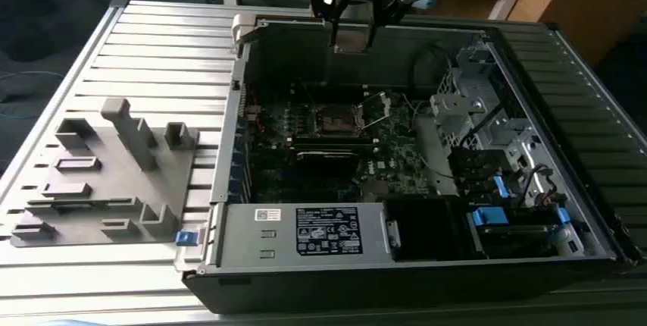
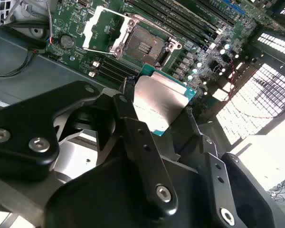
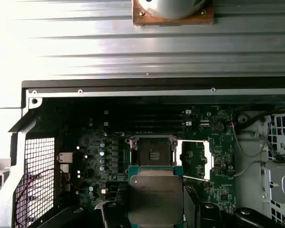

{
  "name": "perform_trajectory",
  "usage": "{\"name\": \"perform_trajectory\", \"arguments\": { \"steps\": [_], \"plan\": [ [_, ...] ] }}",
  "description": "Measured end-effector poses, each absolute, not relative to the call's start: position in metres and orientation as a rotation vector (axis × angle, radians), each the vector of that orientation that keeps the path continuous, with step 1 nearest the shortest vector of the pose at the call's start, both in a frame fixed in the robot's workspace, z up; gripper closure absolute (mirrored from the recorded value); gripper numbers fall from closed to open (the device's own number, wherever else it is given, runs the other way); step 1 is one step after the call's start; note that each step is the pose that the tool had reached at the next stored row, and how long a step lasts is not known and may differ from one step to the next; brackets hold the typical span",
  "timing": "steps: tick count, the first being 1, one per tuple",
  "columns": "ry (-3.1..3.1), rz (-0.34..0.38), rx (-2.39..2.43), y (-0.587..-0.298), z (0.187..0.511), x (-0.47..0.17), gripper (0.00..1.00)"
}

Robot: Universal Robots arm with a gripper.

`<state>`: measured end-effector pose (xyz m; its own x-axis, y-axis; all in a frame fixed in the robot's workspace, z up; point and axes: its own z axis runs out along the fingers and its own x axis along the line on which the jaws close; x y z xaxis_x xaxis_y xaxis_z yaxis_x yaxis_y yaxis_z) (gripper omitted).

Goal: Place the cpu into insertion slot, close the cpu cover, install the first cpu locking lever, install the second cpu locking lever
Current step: 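Place the cpu into insertion slot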

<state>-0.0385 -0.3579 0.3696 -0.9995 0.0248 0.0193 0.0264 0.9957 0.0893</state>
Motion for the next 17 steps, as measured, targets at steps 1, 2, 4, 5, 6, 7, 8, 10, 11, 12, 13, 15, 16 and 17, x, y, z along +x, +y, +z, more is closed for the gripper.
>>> {"name": "perform_trajectory", "arguments": {
  "steps": [1,2,4,5,6,7,8,10,11,12,13,15,16,17],
  "plan": [
    [-3.12,-0.14,-0.04,-0.3579,0.3696,-0.0385,0.46],
    [-3.12,-0.14,-0.04,-0.3579,0.3696,-0.0385,0.46],
    [-3.12,-0.14,-0.04,-0.3579,0.3696,-0.0385,0.46],
    [-3.12,-0.14,-0.04,-0.3579,0.3696,-0.0385,0.46],
    [-3.12,-0.14,-0.04,-0.3579,0.3696,-0.0385,0.46],
    [-3.12,-0.14,-0.04,-0.3579,0.3696,-0.0385,0.46],
    [-3.12,-0.14,-0.04,-0.3579,0.3696,-0.0385,0.46],
    [-3.12,-0.14,-0.04,-0.3579,0.3695,-0.0385,0.46],
    [-3.12,-0.14,-0.04,-0.3579,0.3695,-0.0385,0.46],
    [-3.12,-0.14,-0.04,-0.3578,0.3692,-0.0385,0.46],
    [-3.12,-0.14,-0.04,-0.3578,0.3687,-0.0385,0.46],
    [-3.12,-0.14,-0.04,-0.3579,0.3669,-0.0385,0.46],
    [-3.12,-0.14,-0.04,-0.3579,0.3658,-0.0385,0.46],
    [-3.12,-0.14,-0.04,-0.3579,0.3647,-0.0385,0.46]
  ]
}}
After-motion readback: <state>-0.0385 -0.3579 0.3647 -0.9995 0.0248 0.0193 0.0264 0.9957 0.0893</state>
